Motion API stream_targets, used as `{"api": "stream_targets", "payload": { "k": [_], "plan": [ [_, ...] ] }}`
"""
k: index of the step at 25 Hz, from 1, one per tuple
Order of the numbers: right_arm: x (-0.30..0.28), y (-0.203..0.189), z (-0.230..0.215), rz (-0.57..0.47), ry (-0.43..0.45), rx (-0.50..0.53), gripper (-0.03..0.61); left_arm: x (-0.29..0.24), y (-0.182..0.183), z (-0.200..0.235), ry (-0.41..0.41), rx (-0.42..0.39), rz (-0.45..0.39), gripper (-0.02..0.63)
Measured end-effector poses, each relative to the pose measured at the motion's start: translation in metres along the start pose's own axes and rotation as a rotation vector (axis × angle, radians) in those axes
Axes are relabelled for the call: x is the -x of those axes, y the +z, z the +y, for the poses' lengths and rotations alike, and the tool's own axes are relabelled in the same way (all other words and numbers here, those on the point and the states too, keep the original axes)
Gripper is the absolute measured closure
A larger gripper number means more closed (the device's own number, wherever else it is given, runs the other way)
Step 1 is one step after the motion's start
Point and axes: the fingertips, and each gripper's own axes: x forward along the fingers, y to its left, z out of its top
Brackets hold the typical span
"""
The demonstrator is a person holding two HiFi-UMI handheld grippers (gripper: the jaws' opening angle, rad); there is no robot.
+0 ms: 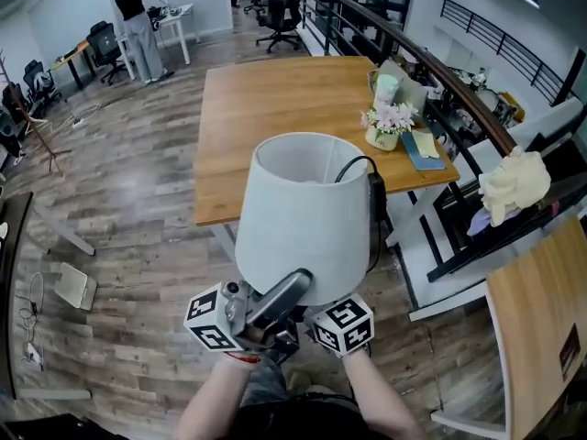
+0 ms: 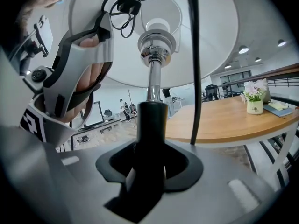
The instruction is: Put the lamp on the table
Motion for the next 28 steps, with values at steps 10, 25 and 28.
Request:
{"api": "stream_targets", "payload": {
  "k": [10, 25, 28],
  "plan": [
    [-0.094, 0.05, -0.095, -0.025, -0.087, -0.033, 0.414, -0.023, 0.072, 0.123, -0.05, 0.077, 0.046, 0.588],
    [-0.211, 0.075, -0.17, -0.01, -0.161, -0.101, 0.413, -0.013, 0.146, 0.252, -0.05, 0.173, 0.09, 0.59],
    [-0.222, 0.079, -0.179, 0.002, -0.174, -0.094, 0.413, -0.011, 0.157, 0.265, -0.058, 0.184, 0.082, 0.589]
  ]
}}
